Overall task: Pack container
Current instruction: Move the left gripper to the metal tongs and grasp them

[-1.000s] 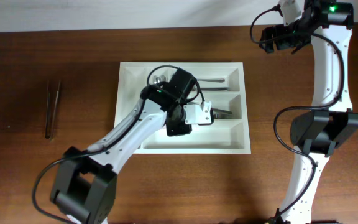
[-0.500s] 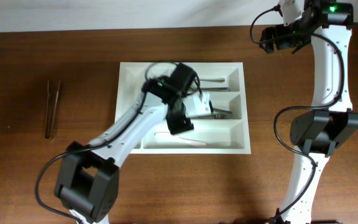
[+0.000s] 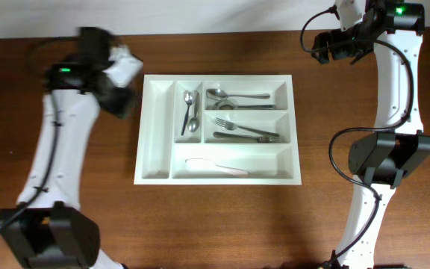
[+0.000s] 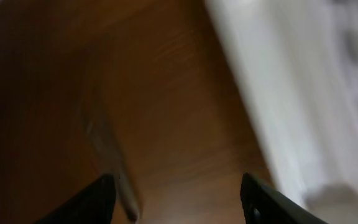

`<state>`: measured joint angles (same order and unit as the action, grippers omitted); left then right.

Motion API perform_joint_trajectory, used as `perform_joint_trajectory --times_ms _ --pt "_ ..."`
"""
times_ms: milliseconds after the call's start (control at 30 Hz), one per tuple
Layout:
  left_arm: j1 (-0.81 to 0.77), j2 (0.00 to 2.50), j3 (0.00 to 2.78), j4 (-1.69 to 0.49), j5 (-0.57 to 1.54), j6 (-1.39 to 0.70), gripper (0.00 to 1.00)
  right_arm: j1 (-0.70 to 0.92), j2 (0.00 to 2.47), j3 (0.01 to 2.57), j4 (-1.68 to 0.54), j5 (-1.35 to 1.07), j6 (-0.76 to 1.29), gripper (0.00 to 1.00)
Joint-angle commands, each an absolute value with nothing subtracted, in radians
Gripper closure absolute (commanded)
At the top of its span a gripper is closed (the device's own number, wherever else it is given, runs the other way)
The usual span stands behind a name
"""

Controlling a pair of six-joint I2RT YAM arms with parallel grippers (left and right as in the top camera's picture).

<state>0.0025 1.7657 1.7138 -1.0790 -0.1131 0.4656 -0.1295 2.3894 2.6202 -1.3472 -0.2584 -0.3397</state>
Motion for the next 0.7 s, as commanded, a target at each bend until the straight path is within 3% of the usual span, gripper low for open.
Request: perform_joint_trajectory --times_ms 0,267,667 --pt "0.138 1.758 1.713 -1.081 -0.127 0.318 0.35 -0.131 2.362 2.634 -1.347 -0.253 -0.331 0.01" --pt "0.298 1.806 1.683 -1.033 -0.056 0.311 0.37 -0.131 2.362 2.634 -1.347 -0.253 -0.331 0.01" --pt "0.330 2.061 1.683 -1.006 -0.076 0.311 0.37 -0.131 2.362 2.634 -1.347 -0.253 -0.331 0.01"
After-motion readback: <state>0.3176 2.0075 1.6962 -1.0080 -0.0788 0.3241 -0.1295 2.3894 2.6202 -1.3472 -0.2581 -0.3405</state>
